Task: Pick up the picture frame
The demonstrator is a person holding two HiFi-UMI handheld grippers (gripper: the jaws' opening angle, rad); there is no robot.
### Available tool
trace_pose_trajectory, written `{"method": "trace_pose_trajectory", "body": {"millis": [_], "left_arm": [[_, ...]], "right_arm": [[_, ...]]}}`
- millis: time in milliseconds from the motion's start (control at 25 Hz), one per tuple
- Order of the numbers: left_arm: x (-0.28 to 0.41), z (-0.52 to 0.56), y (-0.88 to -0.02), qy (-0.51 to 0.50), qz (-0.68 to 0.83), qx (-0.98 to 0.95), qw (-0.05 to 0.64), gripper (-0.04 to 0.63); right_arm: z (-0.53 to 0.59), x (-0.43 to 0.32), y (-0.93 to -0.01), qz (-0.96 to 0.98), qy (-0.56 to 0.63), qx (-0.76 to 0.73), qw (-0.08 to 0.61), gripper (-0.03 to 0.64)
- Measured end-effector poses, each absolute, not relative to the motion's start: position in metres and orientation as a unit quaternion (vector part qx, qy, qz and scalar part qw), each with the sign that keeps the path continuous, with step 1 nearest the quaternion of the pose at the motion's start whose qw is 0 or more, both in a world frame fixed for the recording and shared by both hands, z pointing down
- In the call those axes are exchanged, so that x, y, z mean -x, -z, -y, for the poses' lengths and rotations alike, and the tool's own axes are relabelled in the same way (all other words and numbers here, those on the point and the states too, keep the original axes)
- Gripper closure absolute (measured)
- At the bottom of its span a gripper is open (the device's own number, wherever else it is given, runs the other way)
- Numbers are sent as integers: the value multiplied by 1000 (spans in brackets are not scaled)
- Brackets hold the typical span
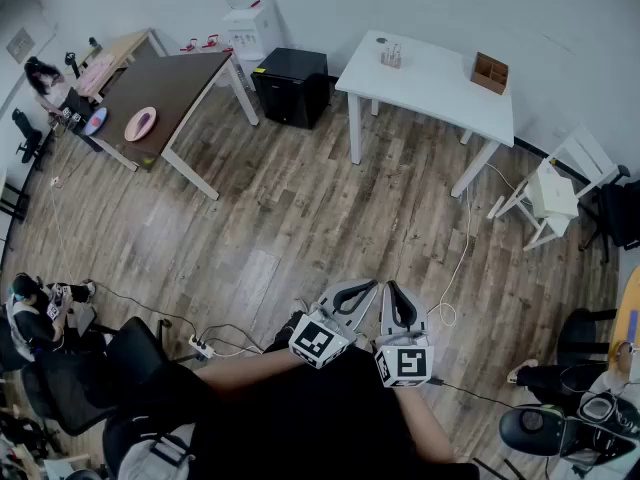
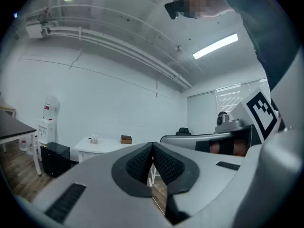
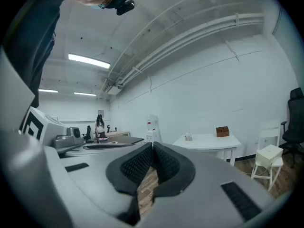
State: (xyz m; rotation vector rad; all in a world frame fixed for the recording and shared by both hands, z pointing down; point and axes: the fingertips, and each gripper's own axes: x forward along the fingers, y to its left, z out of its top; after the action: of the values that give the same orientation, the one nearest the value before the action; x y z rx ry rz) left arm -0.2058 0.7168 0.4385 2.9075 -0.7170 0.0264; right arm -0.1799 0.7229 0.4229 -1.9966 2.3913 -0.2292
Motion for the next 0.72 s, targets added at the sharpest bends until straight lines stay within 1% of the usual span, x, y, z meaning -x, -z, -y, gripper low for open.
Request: {"method": "trace_pose_trajectory", "body": {"millis": [320,520,720], "left_arm": [[201,-712,-434,-22,263,-963,50,581],[200,-711,-439,-23,283,-957,58,581],[196,-705,-444,-31,283,-956,66,581]], "right_arm": [[-727,167,-424,-766,73,638,17,581],[-734,151,-439,-753,105,649,23,583],[-732,130,-453,-736,155,656,58,581]]}}
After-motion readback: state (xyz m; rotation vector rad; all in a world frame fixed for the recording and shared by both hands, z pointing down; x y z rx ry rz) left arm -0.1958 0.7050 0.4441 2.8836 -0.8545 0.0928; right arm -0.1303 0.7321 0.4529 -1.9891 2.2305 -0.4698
